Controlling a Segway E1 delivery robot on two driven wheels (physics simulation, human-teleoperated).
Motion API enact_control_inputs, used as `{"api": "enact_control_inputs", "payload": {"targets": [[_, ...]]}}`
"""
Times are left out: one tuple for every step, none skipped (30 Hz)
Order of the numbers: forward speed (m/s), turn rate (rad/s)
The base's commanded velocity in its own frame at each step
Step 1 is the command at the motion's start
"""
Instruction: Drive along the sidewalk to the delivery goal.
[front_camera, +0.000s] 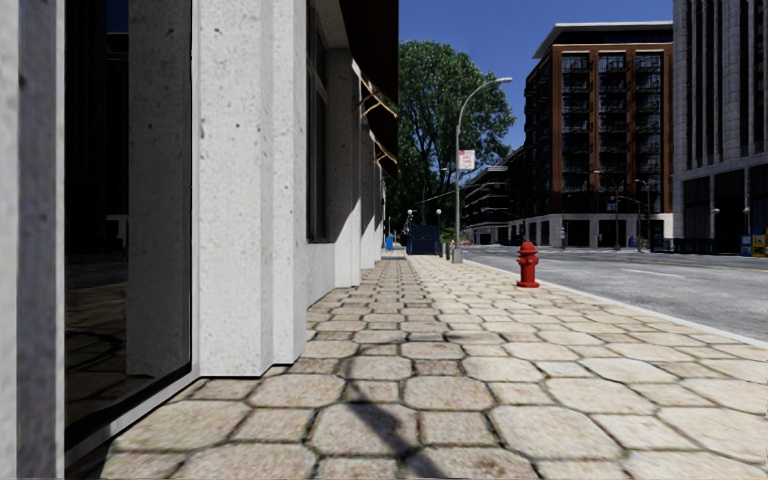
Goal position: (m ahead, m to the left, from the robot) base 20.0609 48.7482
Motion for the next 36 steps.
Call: {"api": "enact_control_inputs", "payload": {"targets": [[2.00, 0.00], [2.00, 0.00], [2.00, -0.82], [2.00, -1.20], [2.00, -1.20], [2.00, -1.20], [2.00, -0.76], [2.00, -0.01], [2.00, 0.00], [2.00, 0.00], [2.00, 0.00], [2.00, 0.00], [2.00, 0.00], [2.00, 0.00], [2.00, 0.00], [2.00, 0.00], [2.00, 0.00], [2.00, 0.00], [2.00, 0.00], [2.00, 0.00], [2.00, 0.00], [2.00, 0.00], [2.00, 0.00], [2.00, 0.00], [2.00, 0.00], [2.00, 0.00], [2.00, 0.00], [2.00, -1.20], [2.00, -1.20], [2.00, -1.20], [2.00, -1.20], [2.00, -0.84], [2.00, 0.00], [2.00, 0.00], [2.00, 0.00], [2.00, 0.00]]}}
